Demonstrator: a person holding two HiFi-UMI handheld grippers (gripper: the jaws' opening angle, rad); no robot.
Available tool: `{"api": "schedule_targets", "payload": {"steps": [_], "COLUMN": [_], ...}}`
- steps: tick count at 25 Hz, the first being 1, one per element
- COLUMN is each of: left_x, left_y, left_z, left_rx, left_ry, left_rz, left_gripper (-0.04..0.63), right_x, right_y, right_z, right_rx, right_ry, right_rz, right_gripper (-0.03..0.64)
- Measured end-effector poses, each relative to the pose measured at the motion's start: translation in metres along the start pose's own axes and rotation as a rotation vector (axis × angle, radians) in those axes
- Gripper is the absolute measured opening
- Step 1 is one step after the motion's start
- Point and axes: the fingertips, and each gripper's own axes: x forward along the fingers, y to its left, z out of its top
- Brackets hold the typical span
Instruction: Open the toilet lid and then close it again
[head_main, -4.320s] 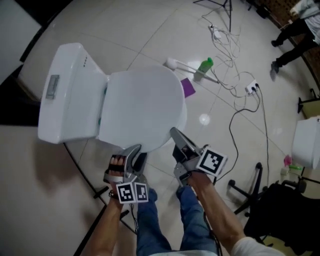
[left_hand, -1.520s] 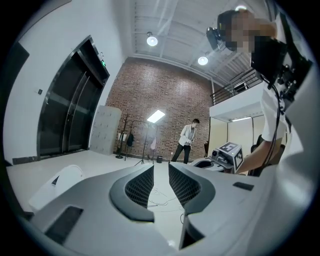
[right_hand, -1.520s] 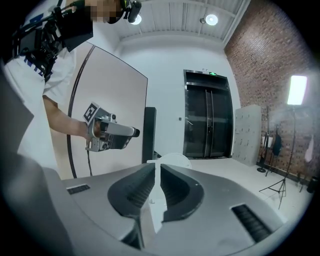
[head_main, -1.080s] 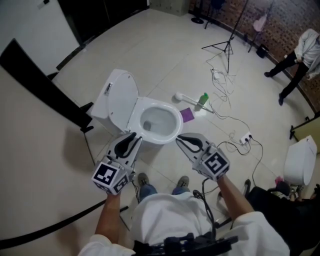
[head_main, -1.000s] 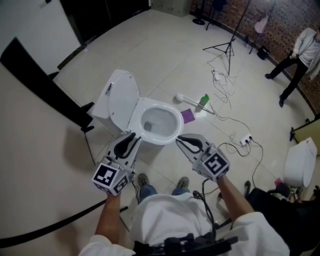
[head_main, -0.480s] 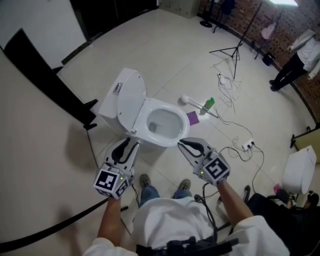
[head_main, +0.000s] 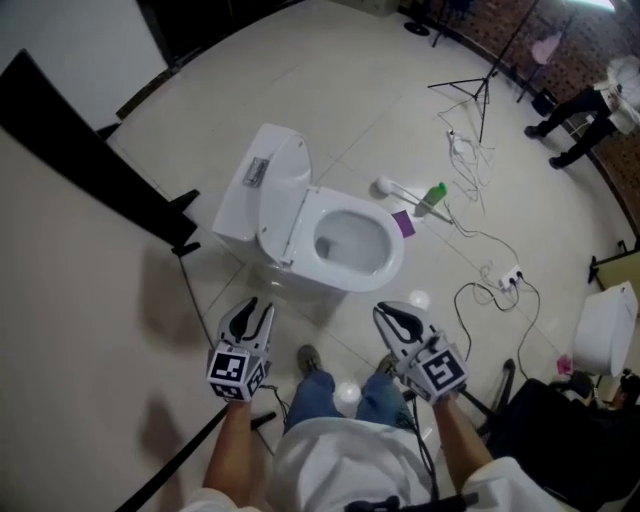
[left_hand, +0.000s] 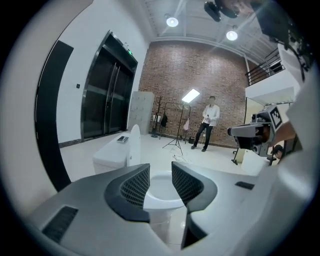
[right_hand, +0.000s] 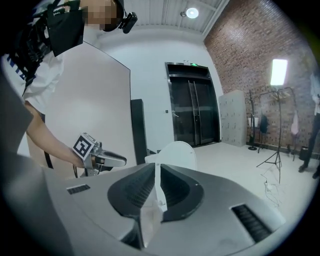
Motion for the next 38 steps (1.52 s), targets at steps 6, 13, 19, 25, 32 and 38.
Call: {"api": "schedule_targets", "payload": {"steps": [6, 13, 19, 25, 32, 38], "left_x": [0.048, 0.122, 0.169, 0.191, 0.189, 0.204], "left_y": [0.044, 0.073, 0.100, 0.104, 0.100, 0.023], "left_z": [-0.057, -0.111, -0.127, -0.111, -0.109, -0.129], "left_rx": [-0.032, -0.094, -0.082, -0.018, 0.040, 0.392], "left_ry": [0.049, 0.041, 0.030, 0.009, 0.040, 0.138], "left_rz": [0.015, 0.025, 0.053, 0.057, 0.154, 0.146], "left_gripper": [0.130, 0.186, 0.189, 0.136, 0.038, 0.049], "right_x": [0.022, 0.062, 0.089, 0.086, 0.069, 0.044], "right_y": [0.004, -0.019, -0.026, -0.028, -0.047, -0.064], "right_z": [-0.028, -0.091, -0.128, -0.152, -0.164, -0.173], "right_rx": [0.044, 0.083, 0.113, 0.148, 0.183, 0.222], "right_ry": [-0.024, 0.004, -0.001, 0.030, 0.030, 0.011], "right_rz": [-0.035, -0.015, 0.009, 0.021, -0.007, -0.039], "right_gripper": [0.032, 0.032, 0.032, 0.032, 0.032, 0.032]}}
